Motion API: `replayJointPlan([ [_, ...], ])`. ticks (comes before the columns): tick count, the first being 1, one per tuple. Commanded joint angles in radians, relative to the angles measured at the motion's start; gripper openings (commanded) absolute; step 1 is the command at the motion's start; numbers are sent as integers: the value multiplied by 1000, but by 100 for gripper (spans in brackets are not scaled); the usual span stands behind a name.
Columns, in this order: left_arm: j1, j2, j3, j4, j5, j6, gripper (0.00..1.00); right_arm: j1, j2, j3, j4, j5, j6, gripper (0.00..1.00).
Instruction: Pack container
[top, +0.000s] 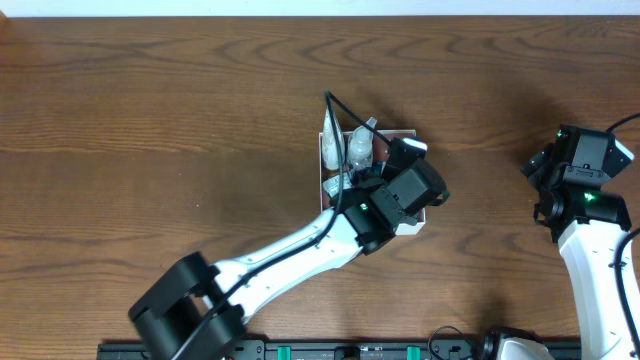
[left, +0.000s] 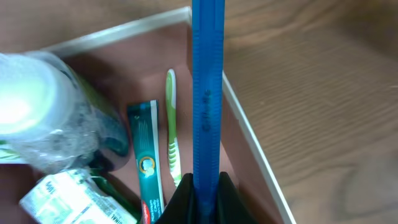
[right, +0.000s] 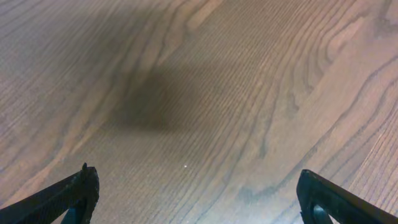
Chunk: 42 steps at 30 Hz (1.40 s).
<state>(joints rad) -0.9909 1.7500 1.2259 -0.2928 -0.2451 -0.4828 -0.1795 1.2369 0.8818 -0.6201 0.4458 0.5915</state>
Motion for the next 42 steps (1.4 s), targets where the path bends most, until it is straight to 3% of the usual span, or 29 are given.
replayJointPlan([
  [1, 4, 42, 22, 24, -29, -55, 6, -5, 3, 6, -1, 17, -2, 99],
  [6, 4, 69, 22, 49, -30, -58, 7, -5, 3, 6, -1, 17, -2, 99],
  [8, 6, 70, 22, 52, -30, -57, 17, -5, 3, 6, -1, 17, -2, 99],
  [11, 11, 70, 22, 60, -31, -56, 42, -5, 3, 6, -1, 17, -2, 99],
  [13, 14, 70, 22, 68, -31, -53, 49, -5, 3, 6, -1, 17, -2, 99],
  [25, 19, -53, 29, 64, -30, 98, 52, -5, 3, 6, -1, 17, -2, 99],
  [34, 19, -436, 29, -153, -38, 344, 78, -5, 3, 6, -1, 17, -2, 99],
  [36, 19, -517, 29, -218, -37, 357, 98, -5, 3, 6, -1, 17, -2, 99],
  [42, 19, -733, 29, -557, -45, 414, 98, -5, 3, 6, -1, 17, -2, 99],
])
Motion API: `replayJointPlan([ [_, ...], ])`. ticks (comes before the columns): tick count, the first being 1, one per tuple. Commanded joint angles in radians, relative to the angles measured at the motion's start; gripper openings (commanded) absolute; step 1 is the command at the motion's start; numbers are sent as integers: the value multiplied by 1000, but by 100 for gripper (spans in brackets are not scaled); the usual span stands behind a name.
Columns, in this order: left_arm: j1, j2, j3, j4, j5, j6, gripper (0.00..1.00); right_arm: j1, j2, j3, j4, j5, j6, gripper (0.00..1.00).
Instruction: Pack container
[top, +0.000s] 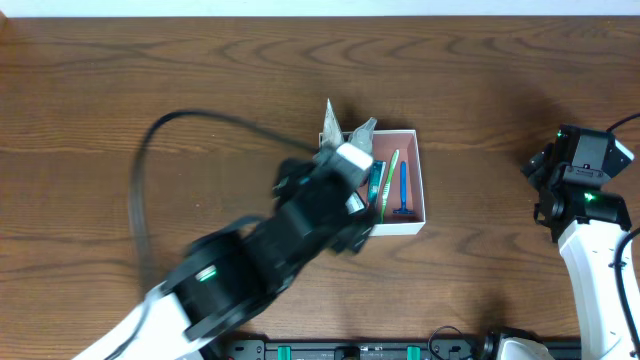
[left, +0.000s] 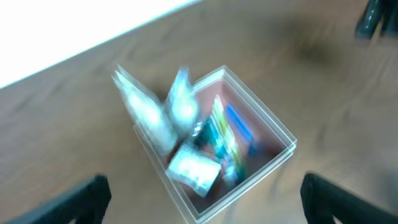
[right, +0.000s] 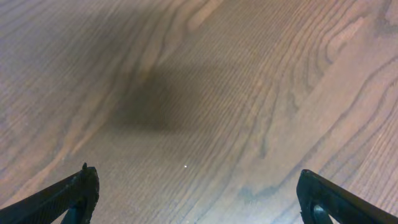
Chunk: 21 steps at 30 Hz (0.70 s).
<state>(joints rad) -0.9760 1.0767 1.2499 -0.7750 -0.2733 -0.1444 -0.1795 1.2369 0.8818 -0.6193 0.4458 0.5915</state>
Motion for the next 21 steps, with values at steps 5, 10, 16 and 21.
replayJointPlan([
  [5, 4, -179, 2, -367, -2, 80, 98, -5, 3, 6, -2, 17, -2, 99],
  [10, 4, -210, -6, -558, 66, 51, 98, -5, 3, 6, -2, 17, -2, 99],
  [16, 4, -210, -83, -506, 82, 8, 98, -5, 3, 6, -2, 17, -2, 99],
  [21, 58, -237, -250, -282, 82, 8, 98, -5, 3, 6, -2, 17, -2, 99],
])
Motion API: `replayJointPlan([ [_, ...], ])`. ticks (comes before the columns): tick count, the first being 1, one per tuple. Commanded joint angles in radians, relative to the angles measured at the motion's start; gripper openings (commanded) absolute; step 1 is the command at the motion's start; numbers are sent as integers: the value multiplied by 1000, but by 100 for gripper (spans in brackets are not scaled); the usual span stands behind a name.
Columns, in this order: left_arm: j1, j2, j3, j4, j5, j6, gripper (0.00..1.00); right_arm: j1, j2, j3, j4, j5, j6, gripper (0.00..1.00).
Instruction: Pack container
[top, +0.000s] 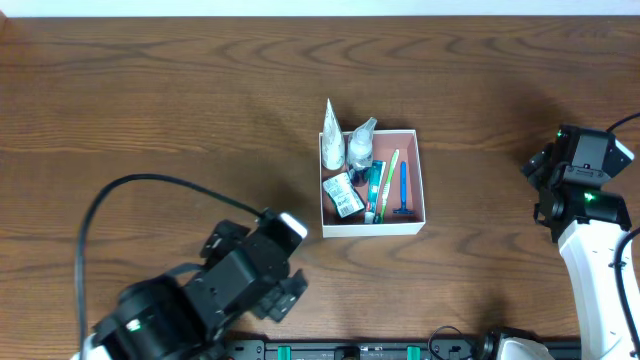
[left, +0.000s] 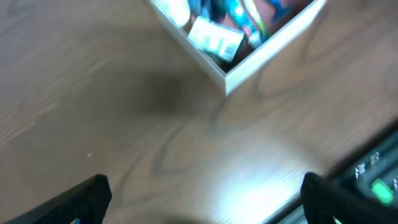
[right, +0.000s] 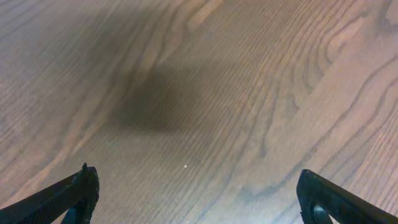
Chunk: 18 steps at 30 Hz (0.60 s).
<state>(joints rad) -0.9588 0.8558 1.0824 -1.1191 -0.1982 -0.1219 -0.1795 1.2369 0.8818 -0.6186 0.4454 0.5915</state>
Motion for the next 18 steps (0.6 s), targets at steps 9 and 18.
replayJointPlan([
  [9, 339, -234, -536, 689, 7, -14, 98, -5, 3, 6, -2, 18, -2, 99],
  [18, 551, -556, -853, 1078, 3, -13, 98, -5, 3, 6, -2, 17, -2, 99],
])
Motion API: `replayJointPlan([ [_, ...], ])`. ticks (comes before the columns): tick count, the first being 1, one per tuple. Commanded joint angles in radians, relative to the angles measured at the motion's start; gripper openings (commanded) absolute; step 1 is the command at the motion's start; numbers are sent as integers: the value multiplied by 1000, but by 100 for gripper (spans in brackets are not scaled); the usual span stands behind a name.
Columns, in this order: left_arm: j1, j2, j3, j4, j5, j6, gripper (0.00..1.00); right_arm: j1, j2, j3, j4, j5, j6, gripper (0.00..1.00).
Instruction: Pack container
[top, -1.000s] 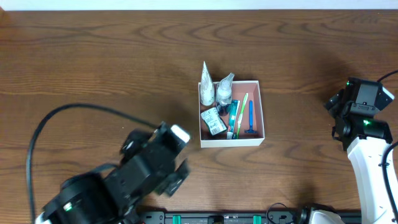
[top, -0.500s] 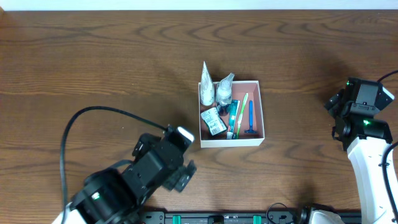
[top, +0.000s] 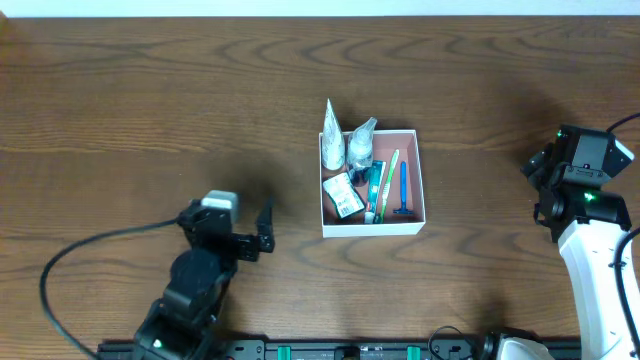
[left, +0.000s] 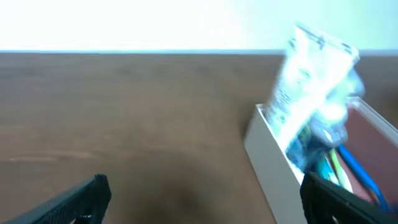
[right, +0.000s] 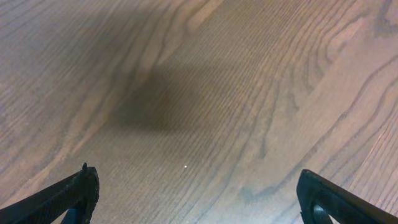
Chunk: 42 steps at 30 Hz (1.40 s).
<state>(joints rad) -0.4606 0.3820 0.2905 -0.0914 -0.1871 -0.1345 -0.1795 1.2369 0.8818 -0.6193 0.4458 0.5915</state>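
The white container (top: 370, 229) with a pink floor stands at mid table. Inside it lie a blue razor (top: 402, 190), a green toothbrush (top: 389, 172), a teal toothpaste box (top: 374, 186), a small printed packet (top: 342, 194) and two clear plastic-wrapped items (top: 332, 140) that stick up at its far left. My left gripper (top: 264, 232) is open, empty, left of the container and facing it. The left wrist view shows the container's white wall (left: 266, 155) and a wrapped item (left: 311, 81) ahead of the left gripper (left: 205, 202). My right gripper (top: 540, 190) is open over bare wood at the far right.
Brown wooden table (top: 150, 100) all round. The right wrist view shows only wood grain and a shadow (right: 155, 99) between the open fingers (right: 81, 186). A black rail (top: 330, 350) runs along the front edge.
My left arm has moved from the front left of the table to a spot left of the container, its camera now level and facing the box. The right arm has not moved.
At first my left gripper was shut on the blue razor inside the container. Then the razor lay in the box and the gripper was open above it. After that the arm was drawn back toward the front left, and now it is left of the box.
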Motion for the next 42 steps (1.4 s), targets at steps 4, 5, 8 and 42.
replayJointPlan([
  [4, 118, -202, -143, 111, -7, -1, 98, -5, 3, 6, -2, 17, -2, 99],
  [5, 132, -229, -161, 117, -7, -1, 98, -5, 3, 6, -2, 17, -2, 99],
  [8, 167, -290, -196, 116, -3, -2, 98, -5, 3, 6, -2, 17, -2, 99],
  [42, 389, -378, -286, 18, 179, -1, 98, -5, 3, 6, -2, 17, -2, 99],
])
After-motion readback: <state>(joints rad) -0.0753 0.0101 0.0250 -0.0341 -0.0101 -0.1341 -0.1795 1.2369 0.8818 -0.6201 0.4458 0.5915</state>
